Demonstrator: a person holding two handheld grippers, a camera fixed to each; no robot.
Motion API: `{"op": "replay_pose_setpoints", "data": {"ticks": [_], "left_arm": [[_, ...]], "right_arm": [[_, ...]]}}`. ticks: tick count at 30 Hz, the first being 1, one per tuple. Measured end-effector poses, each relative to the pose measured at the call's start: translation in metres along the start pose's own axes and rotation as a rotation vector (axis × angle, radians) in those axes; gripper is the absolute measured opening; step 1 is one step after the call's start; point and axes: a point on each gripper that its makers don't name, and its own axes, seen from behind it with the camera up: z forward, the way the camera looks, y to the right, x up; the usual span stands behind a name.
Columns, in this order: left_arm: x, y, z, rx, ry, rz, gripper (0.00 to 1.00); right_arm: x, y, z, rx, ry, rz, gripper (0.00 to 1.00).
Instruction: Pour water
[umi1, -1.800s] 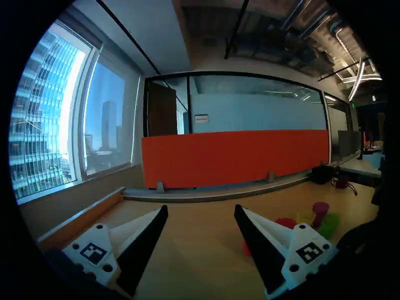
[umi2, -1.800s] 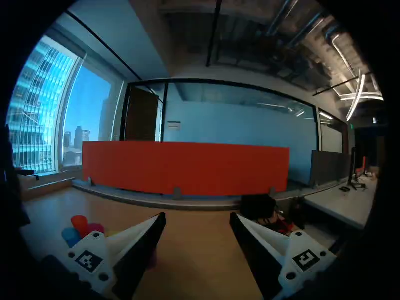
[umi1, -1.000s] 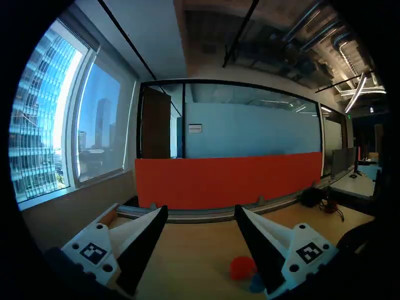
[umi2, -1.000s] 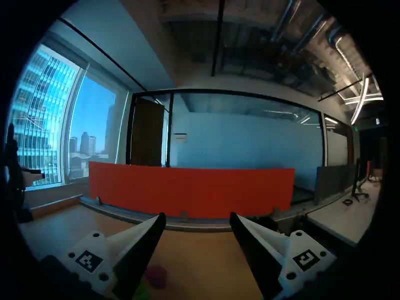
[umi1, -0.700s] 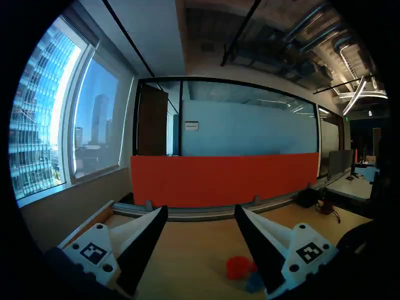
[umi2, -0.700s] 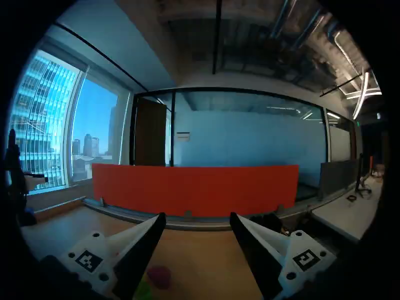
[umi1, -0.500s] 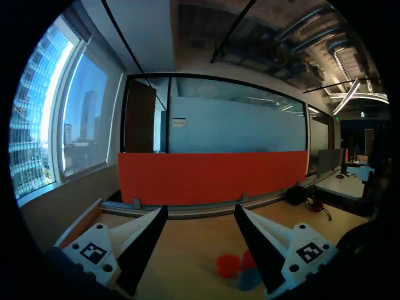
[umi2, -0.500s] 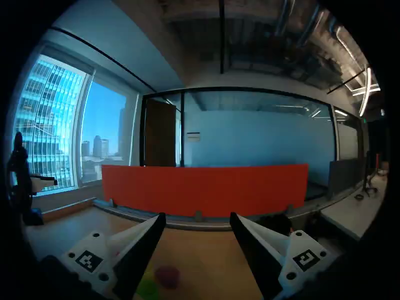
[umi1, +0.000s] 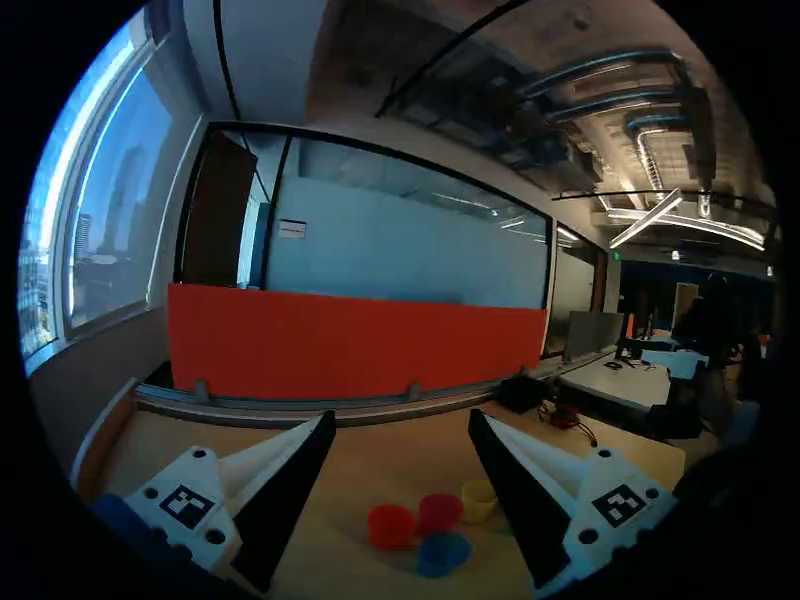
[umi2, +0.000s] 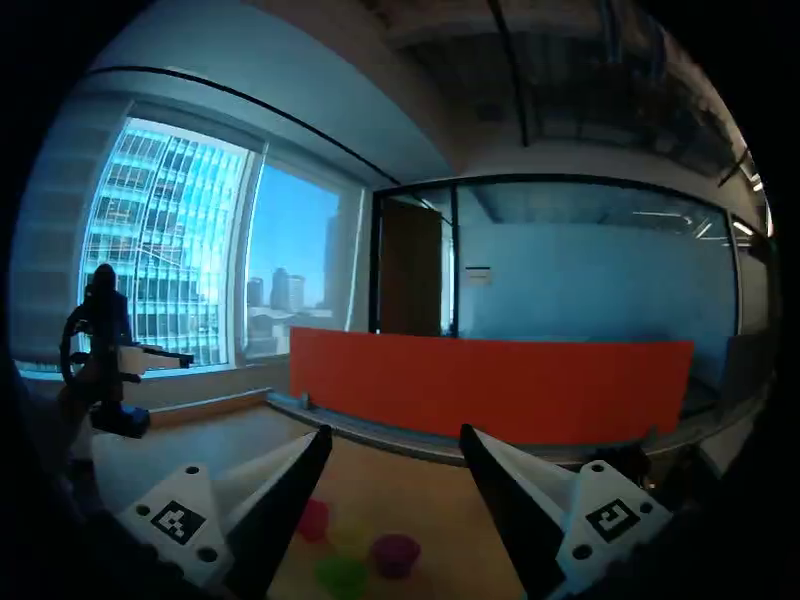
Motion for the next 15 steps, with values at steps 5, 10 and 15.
{"op": "replay_pose_setpoints", "data": {"ticks": [5,10,15], "left_arm": [[0.001,0.01,0.001,-0.053,0.003,0.013,0.99],[-0.002,0.022,0.0,-0.108,-0.012,0.023,0.99],[-0.01,0.033,-0.002,-0.154,-0.036,0.044,0.99]], "right_arm": [[0.002,-0.012,0.004,0.061,-0.002,0.017,0.99],[-0.001,-0.019,0.005,0.097,-0.023,0.017,0.99],[-0.014,-0.029,0.004,0.137,-0.069,-0.009,0.99]]}}
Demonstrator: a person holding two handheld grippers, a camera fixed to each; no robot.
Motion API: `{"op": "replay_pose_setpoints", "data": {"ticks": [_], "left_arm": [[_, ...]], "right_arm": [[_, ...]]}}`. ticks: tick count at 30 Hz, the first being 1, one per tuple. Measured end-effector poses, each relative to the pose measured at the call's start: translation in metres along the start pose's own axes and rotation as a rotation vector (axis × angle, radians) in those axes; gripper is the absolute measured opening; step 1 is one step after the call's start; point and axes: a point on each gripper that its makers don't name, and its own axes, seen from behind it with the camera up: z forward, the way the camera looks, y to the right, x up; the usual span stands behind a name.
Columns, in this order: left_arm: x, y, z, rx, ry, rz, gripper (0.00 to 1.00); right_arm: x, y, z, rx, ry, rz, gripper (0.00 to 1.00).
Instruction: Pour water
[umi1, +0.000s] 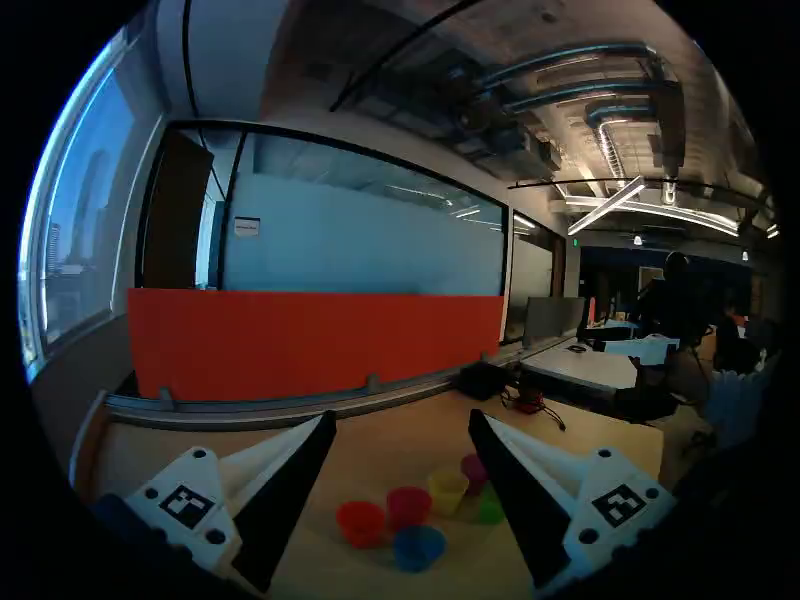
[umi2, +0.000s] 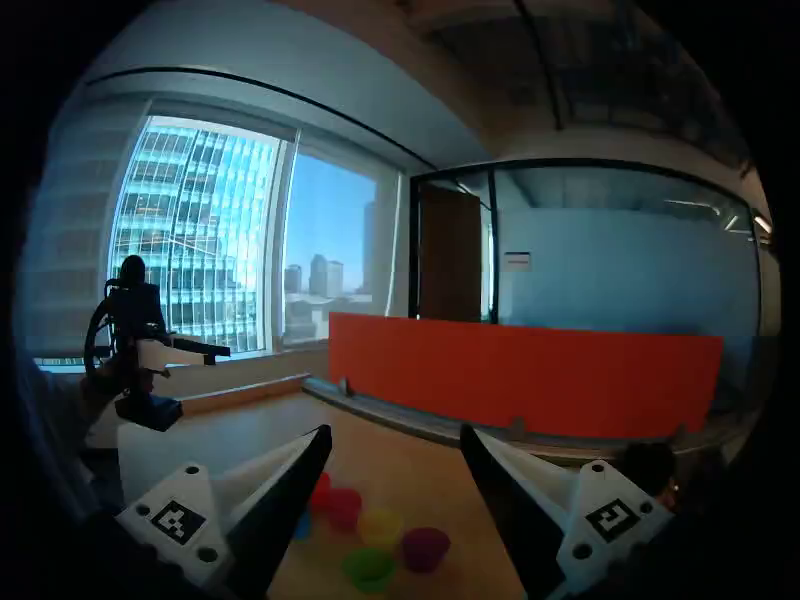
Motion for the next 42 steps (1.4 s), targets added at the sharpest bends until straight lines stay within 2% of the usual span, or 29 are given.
{"op": "replay_pose_setpoints", "data": {"ticks": [9,18,33,42], "left_arm": [[-0.036,0.009,-0.001,-0.042,-0.073,0.035,0.99],[-0.085,0.007,0.004,-0.052,-0.161,0.036,0.99],[-0.161,0.008,0.014,-0.075,-0.286,0.053,0.99],[-0.212,0.011,0.023,-0.092,-0.386,0.064,0.99]], "right_arm": [[-0.036,-0.013,-0.001,0.046,-0.097,-0.03,0.99],[-0.076,-0.024,-0.001,0.088,-0.167,-0.031,0.99],[-0.164,-0.024,0.007,0.115,-0.304,-0.038,0.99],[-0.215,-0.022,0.013,0.124,-0.384,-0.044,0.99]]}}
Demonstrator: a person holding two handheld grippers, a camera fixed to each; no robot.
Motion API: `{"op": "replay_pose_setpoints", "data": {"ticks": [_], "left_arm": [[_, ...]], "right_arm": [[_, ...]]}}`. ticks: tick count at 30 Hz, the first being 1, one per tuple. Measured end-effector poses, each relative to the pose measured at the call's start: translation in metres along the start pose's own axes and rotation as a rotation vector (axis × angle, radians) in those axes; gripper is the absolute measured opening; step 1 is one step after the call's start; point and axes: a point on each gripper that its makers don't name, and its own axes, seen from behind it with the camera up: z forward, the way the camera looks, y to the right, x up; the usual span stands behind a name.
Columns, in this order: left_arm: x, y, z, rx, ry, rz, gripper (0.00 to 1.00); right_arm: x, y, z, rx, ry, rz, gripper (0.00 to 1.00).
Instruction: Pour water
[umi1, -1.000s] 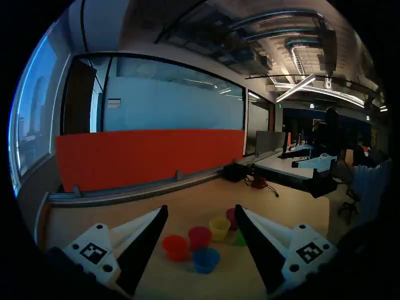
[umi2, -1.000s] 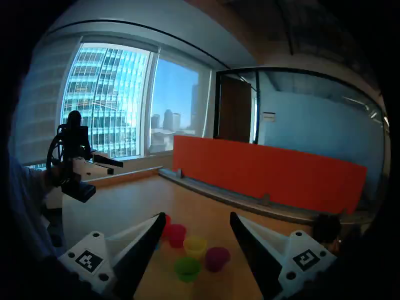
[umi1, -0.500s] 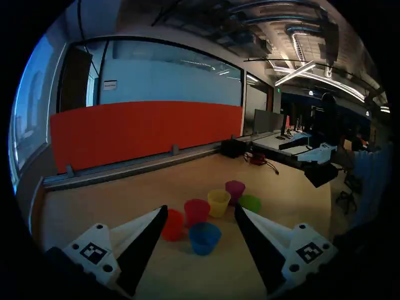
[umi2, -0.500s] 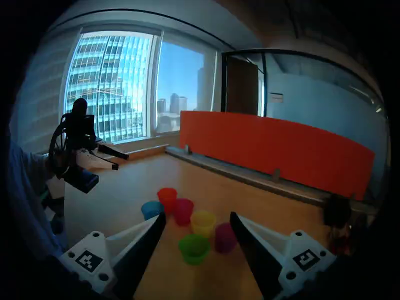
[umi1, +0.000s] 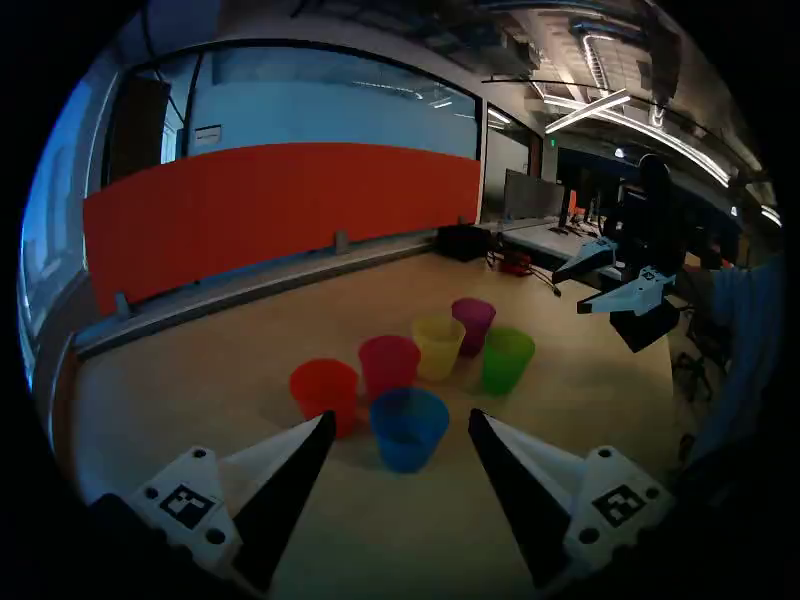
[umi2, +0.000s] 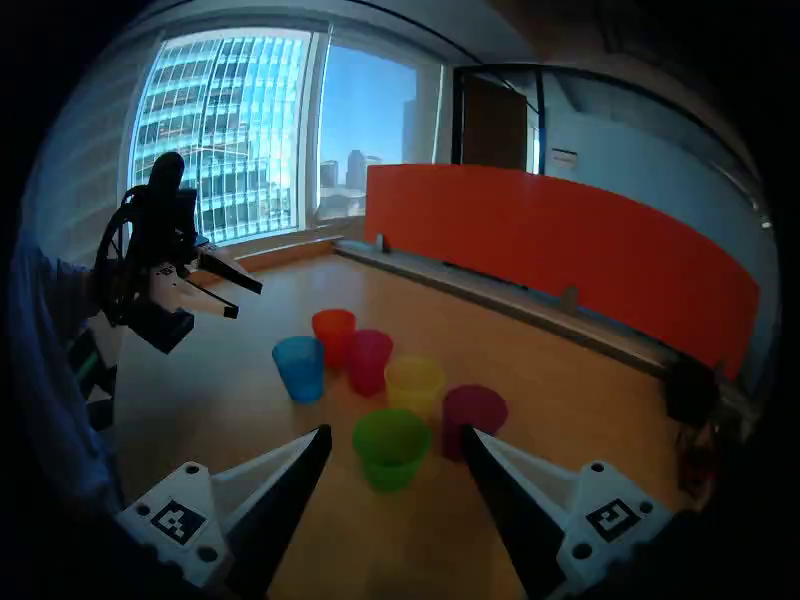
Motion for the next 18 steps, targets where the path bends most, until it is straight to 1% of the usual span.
{"op": "replay_pose_setpoints", "data": {"ticks": [7,12,18], "left_arm": [[-0.027,0.0,0.019,0.0,-0.07,0.013,0.99],[-0.039,0.002,0.029,-0.011,-0.105,0.019,0.99],[-0.052,0.0,0.042,-0.018,-0.148,0.012,1.0]], "right_arm": [[-0.023,0.001,0.017,0.013,-0.042,0.002,0.99],[-0.036,0.0,0.028,0.024,-0.071,-0.006,0.99],[-0.05,-0.002,0.044,0.038,-0.103,0.005,0.99]]}}
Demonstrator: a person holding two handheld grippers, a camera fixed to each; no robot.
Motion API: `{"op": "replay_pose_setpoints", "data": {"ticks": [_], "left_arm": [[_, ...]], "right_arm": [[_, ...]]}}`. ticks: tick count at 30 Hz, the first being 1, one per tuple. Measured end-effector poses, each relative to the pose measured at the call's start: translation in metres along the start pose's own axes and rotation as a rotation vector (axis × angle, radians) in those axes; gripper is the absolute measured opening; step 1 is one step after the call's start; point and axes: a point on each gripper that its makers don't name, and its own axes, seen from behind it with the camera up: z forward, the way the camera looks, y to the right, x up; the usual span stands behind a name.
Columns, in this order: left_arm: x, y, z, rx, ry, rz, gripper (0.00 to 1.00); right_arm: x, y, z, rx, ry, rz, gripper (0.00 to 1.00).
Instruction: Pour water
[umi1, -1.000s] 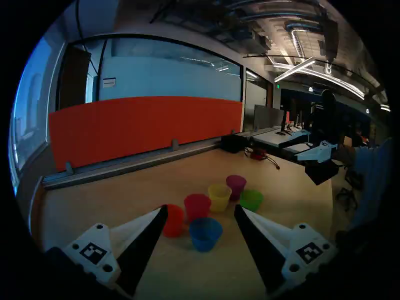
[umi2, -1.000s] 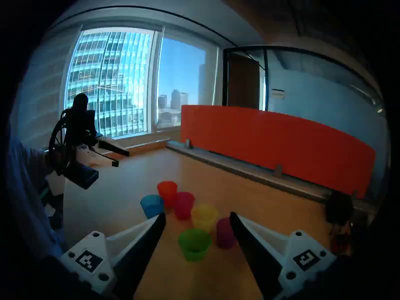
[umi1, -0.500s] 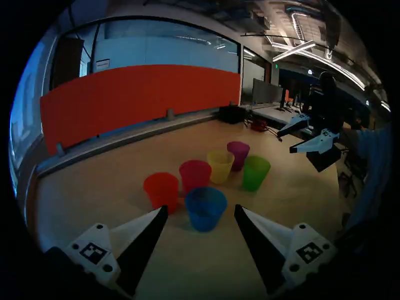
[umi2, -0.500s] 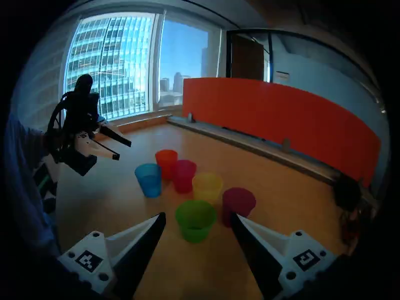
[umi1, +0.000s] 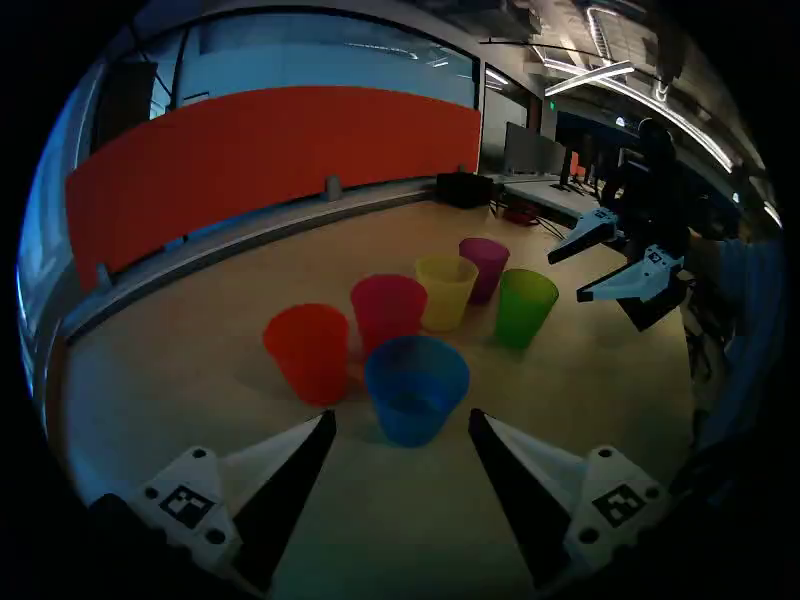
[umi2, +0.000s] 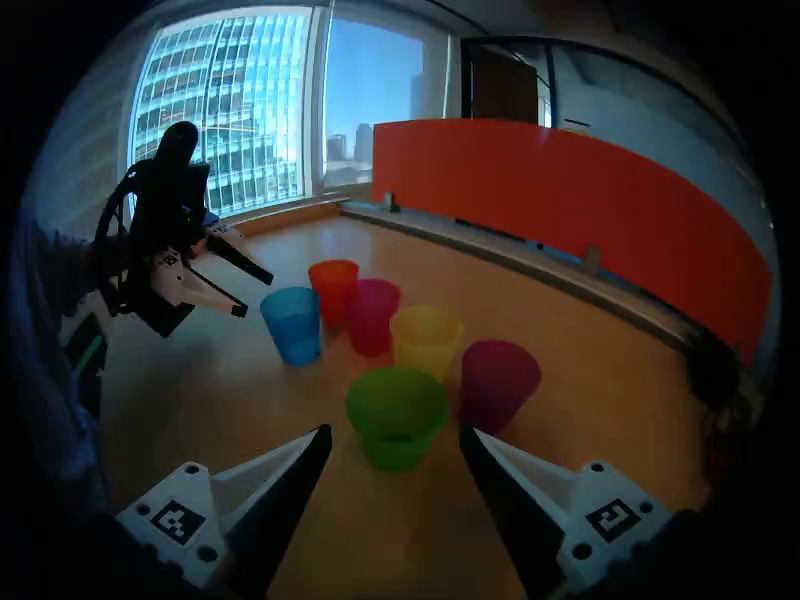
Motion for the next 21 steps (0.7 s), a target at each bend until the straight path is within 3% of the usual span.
{"op": "replay_pose_setpoints", "data": {"ticks": [21], "left_arm": [[-0.009,0.004,0.038,-0.042,-0.062,0.001,0.99]], "right_arm": [[-0.014,0.002,0.038,0.024,-0.079,0.004,0.99]]}}
